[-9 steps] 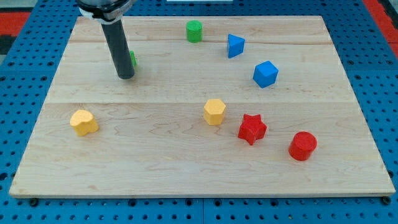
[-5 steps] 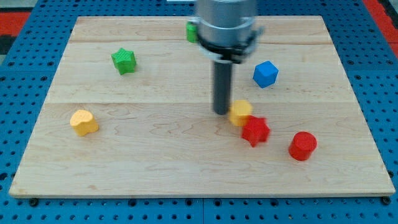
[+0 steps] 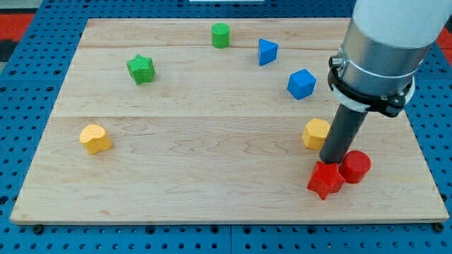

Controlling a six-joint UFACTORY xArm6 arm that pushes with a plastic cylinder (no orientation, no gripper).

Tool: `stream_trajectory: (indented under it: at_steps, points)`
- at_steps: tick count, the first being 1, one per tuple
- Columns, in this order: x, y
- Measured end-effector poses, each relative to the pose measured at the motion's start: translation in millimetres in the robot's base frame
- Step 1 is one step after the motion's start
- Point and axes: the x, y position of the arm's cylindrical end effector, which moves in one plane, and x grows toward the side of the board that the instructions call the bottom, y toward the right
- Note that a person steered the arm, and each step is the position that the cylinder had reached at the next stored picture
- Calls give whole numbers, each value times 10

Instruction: Push the yellow hexagon above the red star

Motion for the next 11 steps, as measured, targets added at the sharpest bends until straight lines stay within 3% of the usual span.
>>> stream_trajectory:
  at_steps: [1,2,3,5,7,8,10,11]
  points:
    - [-356,-5]
    - [-339,1]
    - [8,-221]
    - [-335,-811]
    - [-652,-468]
    - [-364,-290]
    - [-273,-1154]
    - [-21,-1161]
